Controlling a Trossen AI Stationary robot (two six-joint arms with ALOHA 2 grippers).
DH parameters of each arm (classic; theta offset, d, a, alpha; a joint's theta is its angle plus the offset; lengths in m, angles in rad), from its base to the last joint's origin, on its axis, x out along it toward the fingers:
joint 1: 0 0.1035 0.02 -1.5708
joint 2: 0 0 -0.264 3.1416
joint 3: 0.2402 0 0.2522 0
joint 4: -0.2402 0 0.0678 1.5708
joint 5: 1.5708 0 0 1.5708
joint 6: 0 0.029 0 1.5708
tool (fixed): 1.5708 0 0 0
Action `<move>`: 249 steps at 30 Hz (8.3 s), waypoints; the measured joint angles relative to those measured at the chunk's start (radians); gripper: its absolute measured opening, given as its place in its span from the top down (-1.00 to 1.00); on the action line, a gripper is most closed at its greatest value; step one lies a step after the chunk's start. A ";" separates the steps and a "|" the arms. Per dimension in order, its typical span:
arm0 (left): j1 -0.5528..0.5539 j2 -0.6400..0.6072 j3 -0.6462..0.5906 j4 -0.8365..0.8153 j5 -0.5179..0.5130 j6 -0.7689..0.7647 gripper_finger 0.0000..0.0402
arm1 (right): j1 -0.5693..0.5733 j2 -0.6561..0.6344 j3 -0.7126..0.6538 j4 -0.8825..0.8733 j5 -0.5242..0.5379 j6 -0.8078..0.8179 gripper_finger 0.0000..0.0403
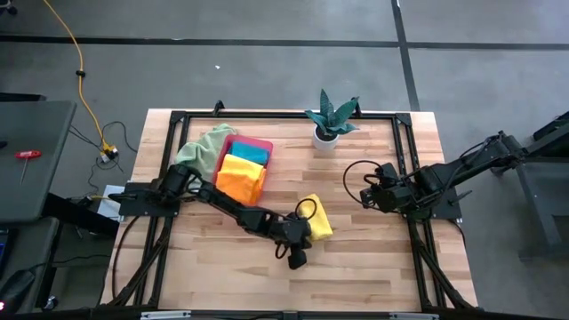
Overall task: Fold microfiber towels
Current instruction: Put the yellow microfiber cloth into the pink bin, then fold the green microfiber cloth
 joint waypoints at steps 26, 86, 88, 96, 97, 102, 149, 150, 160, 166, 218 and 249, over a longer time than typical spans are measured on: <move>0.099 -0.326 -0.131 -0.125 0.047 -0.284 0.16 | -0.001 0.000 0.000 -0.011 0.042 -0.015 1.00; 0.212 0.019 0.122 -0.340 -0.010 -1.165 0.52 | -0.001 0.000 0.000 -0.016 0.109 -0.015 1.00; 0.211 0.020 0.121 -0.335 -0.019 -1.131 0.79 | 0.000 0.000 0.000 -0.016 0.109 -0.016 1.00; 0.256 0.010 0.118 -0.307 0.038 -0.946 0.97 | -0.001 0.000 0.000 -0.016 0.109 -0.011 1.00; 0.267 0.002 0.117 -0.315 0.032 -0.923 0.98 | -0.001 0.000 0.000 -0.016 0.109 -0.011 1.00; 0.321 -0.095 0.117 -0.342 0.013 -0.776 0.98 | 0.000 0.000 0.000 -0.011 0.113 -0.008 1.00; 0.458 -0.769 -0.649 -0.227 -0.663 -1.761 1.00 | -0.001 0.000 0.000 0.001 0.172 0.097 1.00; 0.455 -0.757 -0.649 -0.228 -0.661 -1.764 1.00 | -0.001 0.000 0.000 0.001 0.172 0.097 1.00; 0.464 -0.752 -0.648 -0.328 -0.670 -1.755 1.00 | -0.001 0.000 0.000 0.004 0.169 0.097 1.00; 0.478 -0.761 -0.648 -0.376 -0.662 -1.751 1.00 | -0.001 0.000 0.000 0.004 0.174 0.097 1.00; 0.469 -1.062 -0.647 -0.306 -0.388 -1.197 0.33 | -0.001 0.000 0.000 0.008 0.175 0.098 1.00; 0.661 -1.016 -0.121 -1.753 -0.338 -0.018 0.34 | -0.098 0.000 0.000 0.339 0.211 -0.199 1.00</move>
